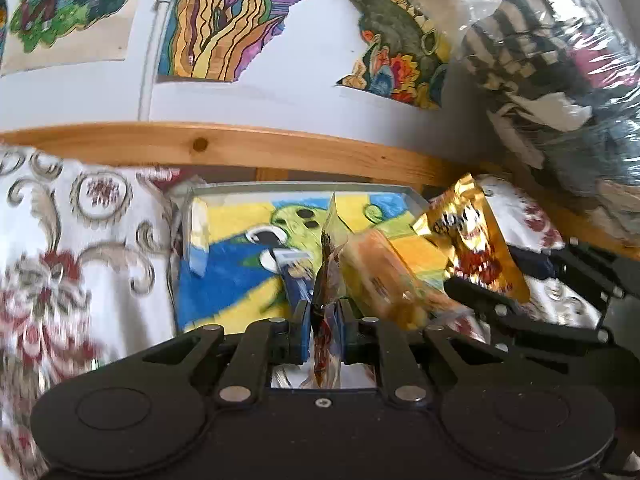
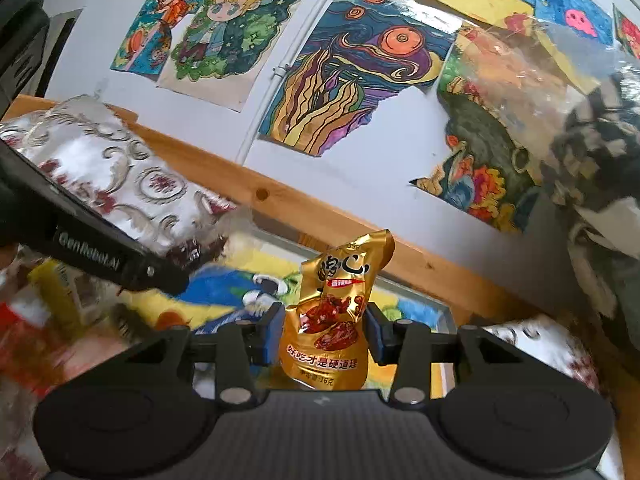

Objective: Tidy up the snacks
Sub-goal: 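Carry the meat stick and gold bag into the metal tray and open both tools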

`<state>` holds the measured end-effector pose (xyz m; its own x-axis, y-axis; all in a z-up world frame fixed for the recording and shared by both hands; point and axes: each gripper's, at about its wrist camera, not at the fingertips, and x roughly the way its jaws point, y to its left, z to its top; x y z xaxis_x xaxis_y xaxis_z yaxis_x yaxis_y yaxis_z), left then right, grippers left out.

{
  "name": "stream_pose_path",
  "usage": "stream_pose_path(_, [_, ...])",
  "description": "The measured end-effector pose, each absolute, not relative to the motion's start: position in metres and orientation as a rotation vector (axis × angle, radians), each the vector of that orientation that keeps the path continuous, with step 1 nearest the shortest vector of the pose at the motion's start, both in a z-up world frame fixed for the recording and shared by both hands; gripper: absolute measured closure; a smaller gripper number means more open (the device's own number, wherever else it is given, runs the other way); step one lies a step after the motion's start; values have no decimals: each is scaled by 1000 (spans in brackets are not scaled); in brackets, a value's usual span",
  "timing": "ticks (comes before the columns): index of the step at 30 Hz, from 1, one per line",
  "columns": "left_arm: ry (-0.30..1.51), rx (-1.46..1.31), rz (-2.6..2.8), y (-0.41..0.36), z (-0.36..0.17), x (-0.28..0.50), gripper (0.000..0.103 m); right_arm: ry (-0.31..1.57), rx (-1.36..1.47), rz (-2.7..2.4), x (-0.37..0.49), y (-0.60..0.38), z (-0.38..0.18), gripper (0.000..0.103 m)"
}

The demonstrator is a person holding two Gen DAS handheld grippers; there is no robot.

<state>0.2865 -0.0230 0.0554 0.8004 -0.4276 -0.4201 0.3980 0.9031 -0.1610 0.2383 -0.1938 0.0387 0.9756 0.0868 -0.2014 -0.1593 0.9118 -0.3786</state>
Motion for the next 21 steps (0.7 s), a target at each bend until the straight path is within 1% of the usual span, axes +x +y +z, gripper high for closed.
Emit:
stream_pose_path(4, [466, -64, -420, -24, 56, 324, 89, 194, -397, 148, 273, -186, 37, 56])
stream_pose_path(10, [475, -94, -358, -20, 49, 364, 89, 208, -419, 184, 297, -170, 24, 56])
stream_pose_path(21, [535, -138, -302, -13, 24, 387, 88, 263, -381, 208, 309, -158, 5, 53])
